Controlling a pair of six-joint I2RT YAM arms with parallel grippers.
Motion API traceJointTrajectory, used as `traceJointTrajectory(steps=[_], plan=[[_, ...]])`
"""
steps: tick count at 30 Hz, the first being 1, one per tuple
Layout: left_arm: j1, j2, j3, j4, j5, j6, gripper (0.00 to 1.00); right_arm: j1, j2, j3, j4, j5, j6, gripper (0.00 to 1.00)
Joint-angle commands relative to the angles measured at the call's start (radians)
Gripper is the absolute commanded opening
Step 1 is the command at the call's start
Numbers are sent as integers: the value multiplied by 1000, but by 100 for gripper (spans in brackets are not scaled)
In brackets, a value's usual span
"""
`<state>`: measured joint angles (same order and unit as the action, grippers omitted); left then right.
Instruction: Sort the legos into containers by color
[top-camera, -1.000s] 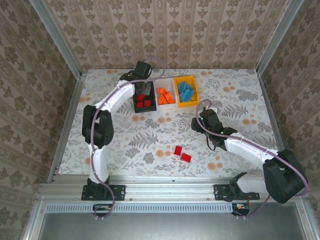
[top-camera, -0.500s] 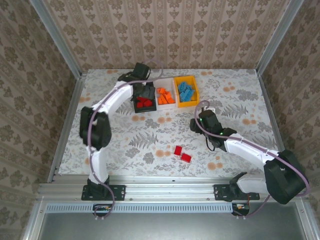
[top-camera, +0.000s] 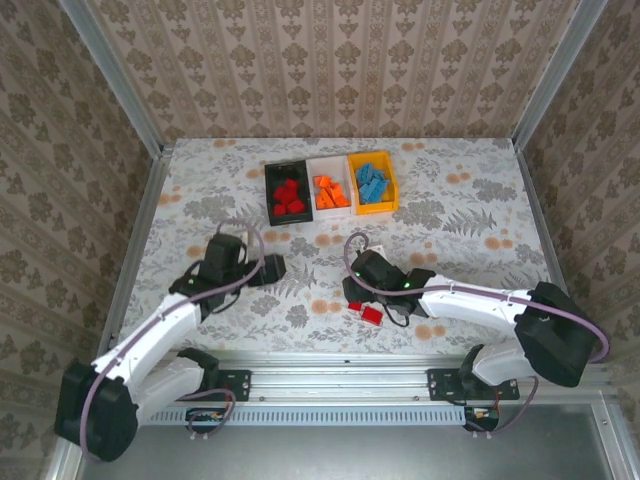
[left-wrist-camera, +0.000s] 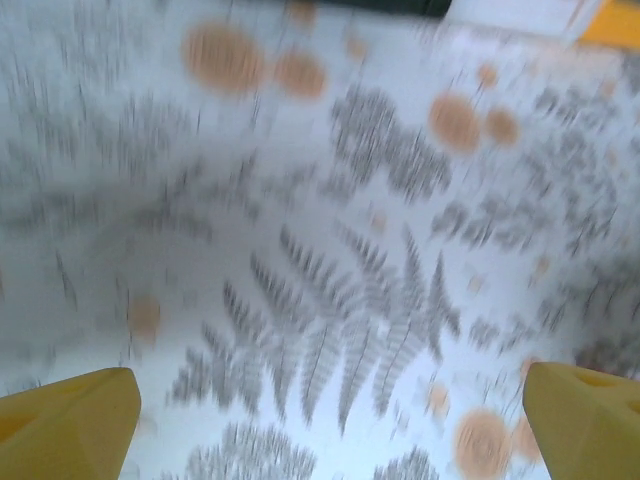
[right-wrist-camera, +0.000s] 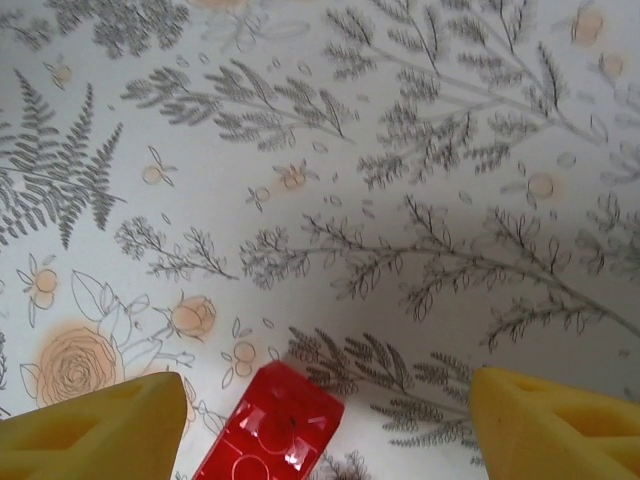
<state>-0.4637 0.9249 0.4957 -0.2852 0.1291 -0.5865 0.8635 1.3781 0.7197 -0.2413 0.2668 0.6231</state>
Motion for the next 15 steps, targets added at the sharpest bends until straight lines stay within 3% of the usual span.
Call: traceJointTrajectory(steps=[1,15], plan=[[2,-116,-51,59,67,-108,100,10,55,37,-55,-35,86,77],[3,-274,-65,-53,61,-87,100,61,247,144,-5,-153,147,70]])
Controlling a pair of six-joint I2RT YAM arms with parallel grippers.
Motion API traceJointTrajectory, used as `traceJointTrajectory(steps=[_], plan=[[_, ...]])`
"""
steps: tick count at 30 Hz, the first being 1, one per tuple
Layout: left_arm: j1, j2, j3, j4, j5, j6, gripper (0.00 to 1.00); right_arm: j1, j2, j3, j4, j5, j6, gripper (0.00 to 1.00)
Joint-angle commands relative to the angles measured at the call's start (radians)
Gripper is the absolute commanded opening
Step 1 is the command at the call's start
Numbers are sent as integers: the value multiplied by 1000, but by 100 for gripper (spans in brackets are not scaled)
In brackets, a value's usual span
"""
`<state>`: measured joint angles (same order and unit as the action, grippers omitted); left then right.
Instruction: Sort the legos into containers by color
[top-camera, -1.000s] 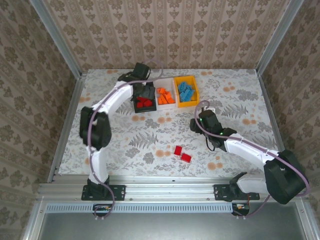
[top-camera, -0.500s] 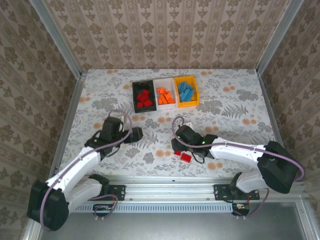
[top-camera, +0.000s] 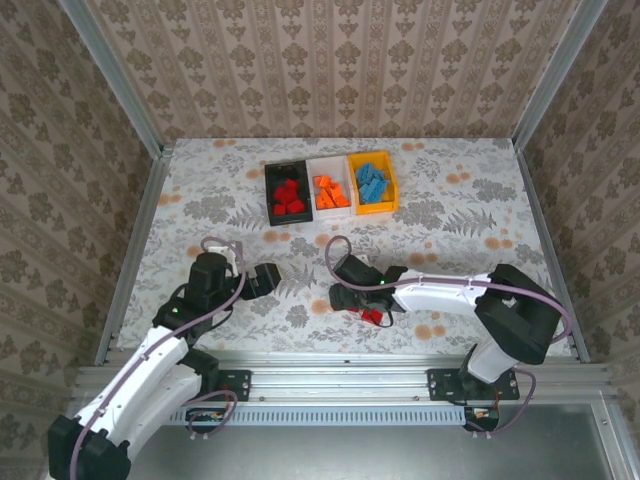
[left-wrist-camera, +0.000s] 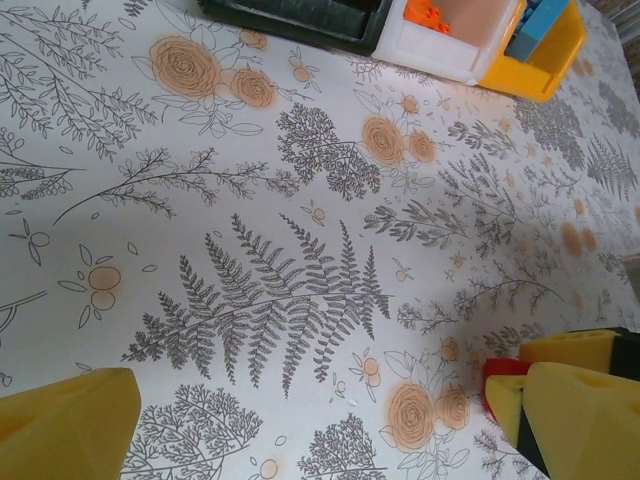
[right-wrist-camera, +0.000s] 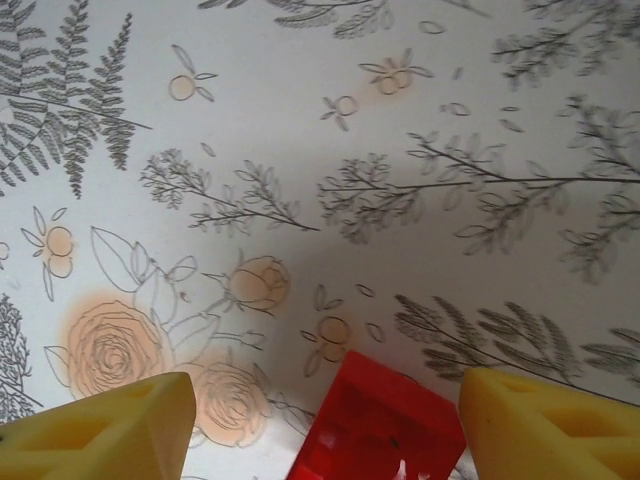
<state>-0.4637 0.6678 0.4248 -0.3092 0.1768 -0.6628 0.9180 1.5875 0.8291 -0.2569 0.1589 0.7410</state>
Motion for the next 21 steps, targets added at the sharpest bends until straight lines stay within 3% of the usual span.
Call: traceJointTrajectory(steps=[1,11,21], plan=[[2,-20,4,-32,13,-12,100,12,50,38,20,-52,31,69],[2,-36,-27,-23,16,-23,100,53,74,96,-88,50,-8,66],[2,15,-60,59,36,-50,100,102,128,120,-175,36,-103,65]])
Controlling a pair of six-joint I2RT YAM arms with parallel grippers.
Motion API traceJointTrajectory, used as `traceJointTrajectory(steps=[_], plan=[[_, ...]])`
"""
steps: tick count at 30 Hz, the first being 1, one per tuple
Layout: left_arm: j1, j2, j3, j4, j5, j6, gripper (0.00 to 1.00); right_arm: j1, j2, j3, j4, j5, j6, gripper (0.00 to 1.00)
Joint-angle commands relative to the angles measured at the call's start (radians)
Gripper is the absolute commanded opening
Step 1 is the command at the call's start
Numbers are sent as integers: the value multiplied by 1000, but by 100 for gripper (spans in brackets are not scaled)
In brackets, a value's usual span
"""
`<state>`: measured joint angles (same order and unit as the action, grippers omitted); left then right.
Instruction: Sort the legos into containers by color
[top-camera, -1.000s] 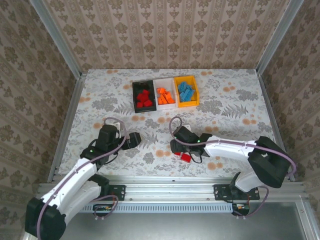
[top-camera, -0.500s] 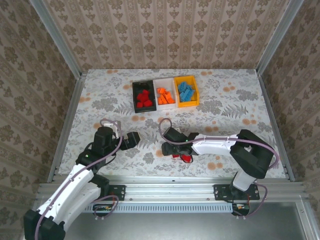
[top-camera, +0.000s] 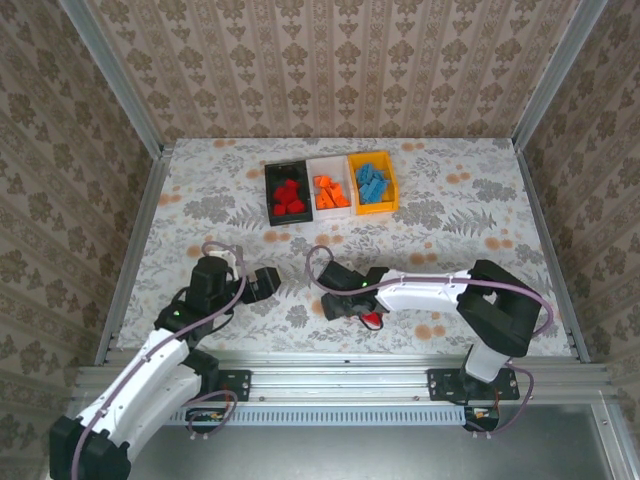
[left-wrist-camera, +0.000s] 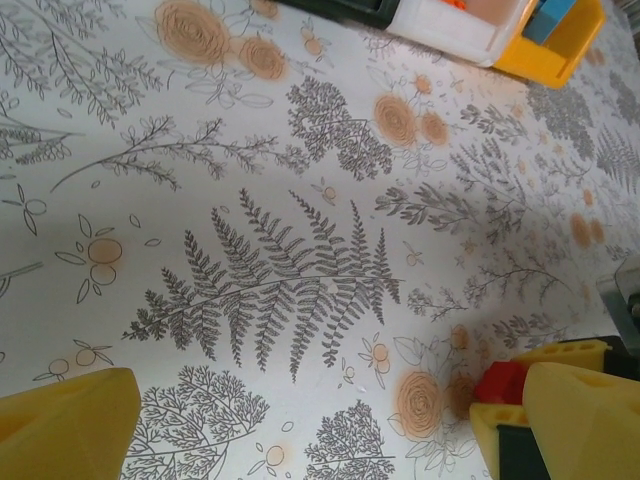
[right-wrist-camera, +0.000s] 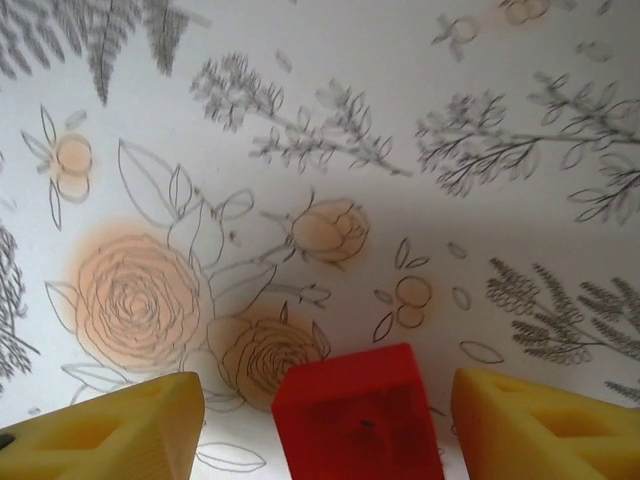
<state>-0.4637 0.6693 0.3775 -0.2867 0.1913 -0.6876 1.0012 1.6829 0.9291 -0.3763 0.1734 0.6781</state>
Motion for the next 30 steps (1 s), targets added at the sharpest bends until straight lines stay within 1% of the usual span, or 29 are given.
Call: traceJointTrajectory(steps=[1,5,8,9,11,14,15,16,19,22,24,27,30], plan=[[2,20,-13,39,23,-25,100,23,39,23,-55,30,-40,62],[2,35,-6,36,26,-19,100,34,54,41,-45,80,-54,42],[3,31,-7,28,18,-15,100,41,48,65,-29,106,-88,34],[3,29,-8,25,14,-15,100,43,44,76,-23,115,-103,33],[2,25,-11,20,7,-13,100,43,36,107,-15,146,-128,32],[2,25,-30,15,-38,-22,100,32,36,183,1,200,-193,32],[2,28,-43,18,-55,-33,100,21,47,216,13,211,-218,32],[35,28,-54,21,-58,-43,100,2,62,250,20,213,-234,32],[59,27,-75,26,-33,-67,100,-60,125,379,28,215,-285,32],[75,24,-58,-7,9,-55,100,-126,208,518,24,173,-334,33],[79,20,-32,-52,12,-39,100,-167,297,631,-2,171,-351,33],[88,4,-20,-86,20,-35,100,-198,413,767,-1,175,-386,33],[90,-15,-31,-79,41,-59,100,-222,514,920,-22,181,-414,33]])
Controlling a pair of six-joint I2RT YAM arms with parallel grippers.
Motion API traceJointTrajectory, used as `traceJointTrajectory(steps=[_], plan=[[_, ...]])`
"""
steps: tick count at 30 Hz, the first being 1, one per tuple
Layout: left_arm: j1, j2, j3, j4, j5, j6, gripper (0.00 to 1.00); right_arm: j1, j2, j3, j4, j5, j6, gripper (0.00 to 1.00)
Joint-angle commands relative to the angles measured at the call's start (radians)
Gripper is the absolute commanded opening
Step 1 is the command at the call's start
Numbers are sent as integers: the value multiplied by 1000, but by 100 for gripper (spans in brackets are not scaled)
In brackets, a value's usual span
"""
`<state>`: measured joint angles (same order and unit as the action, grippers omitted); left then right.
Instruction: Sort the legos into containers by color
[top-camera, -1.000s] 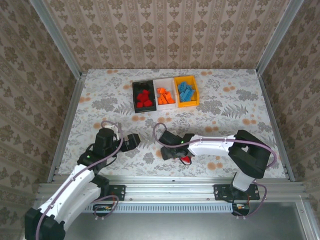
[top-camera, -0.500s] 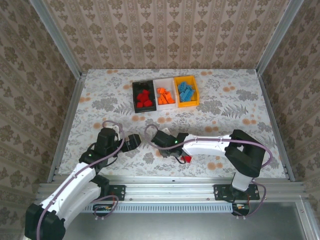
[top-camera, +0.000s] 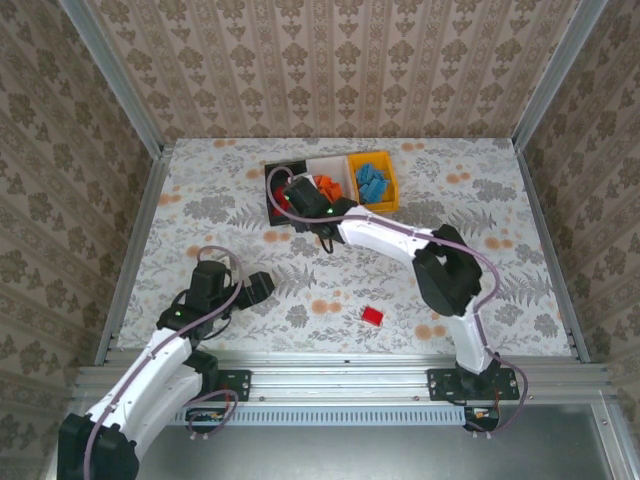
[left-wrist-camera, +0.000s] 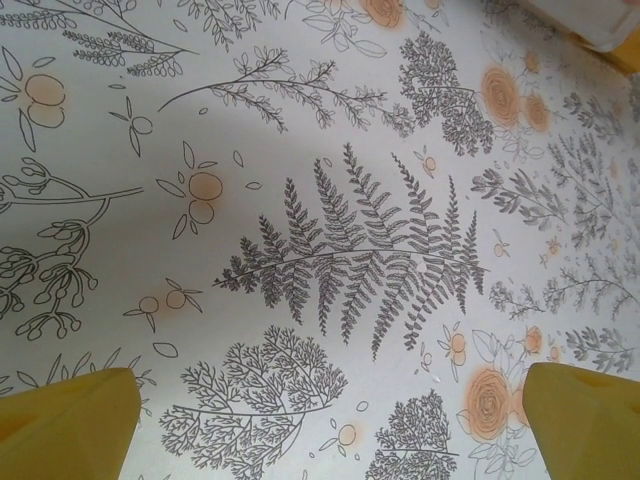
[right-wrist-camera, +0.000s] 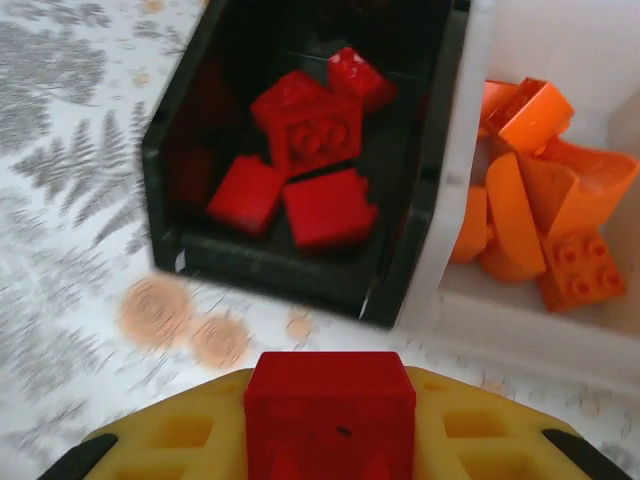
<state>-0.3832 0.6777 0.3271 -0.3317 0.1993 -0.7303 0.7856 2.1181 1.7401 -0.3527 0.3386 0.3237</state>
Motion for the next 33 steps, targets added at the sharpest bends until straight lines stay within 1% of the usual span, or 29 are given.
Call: traceJointTrajectory(steps=[1,7,8,12,13,16,17,18,20,23,25,28,30,33], plan=[[10,-27,16,-31,38,-24,100,-15,109,159,-57,15,-64,33],[13,-32,10,-33,70,-49,100,-42,269,431,-130,4,-119,34],[12,-32,11,-33,71,-51,100,-44,284,456,-141,4,-124,36],[12,-32,14,-21,75,-66,100,-47,331,562,-222,11,-149,59],[13,-30,13,-13,77,-69,100,-46,321,561,-217,15,-158,61],[12,-23,13,-3,80,-74,100,-41,248,511,-197,17,-160,61],[12,-19,13,1,81,-78,100,-36,208,470,-188,24,-157,61],[12,-15,13,7,87,-81,100,-28,158,401,-138,28,-155,61],[12,-6,7,25,100,-92,100,-7,26,223,-48,33,-152,62],[9,11,-18,96,126,-125,100,27,-211,-94,79,43,-105,64],[-2,32,-45,174,145,-150,100,40,-359,-310,131,22,-29,66],[-47,81,-63,306,136,-168,100,65,-525,-557,127,9,67,69],[-96,133,-55,378,117,-164,100,90,-613,-683,80,17,115,71],[-169,250,-2,447,108,-132,100,142,-718,-830,-26,69,194,73]])
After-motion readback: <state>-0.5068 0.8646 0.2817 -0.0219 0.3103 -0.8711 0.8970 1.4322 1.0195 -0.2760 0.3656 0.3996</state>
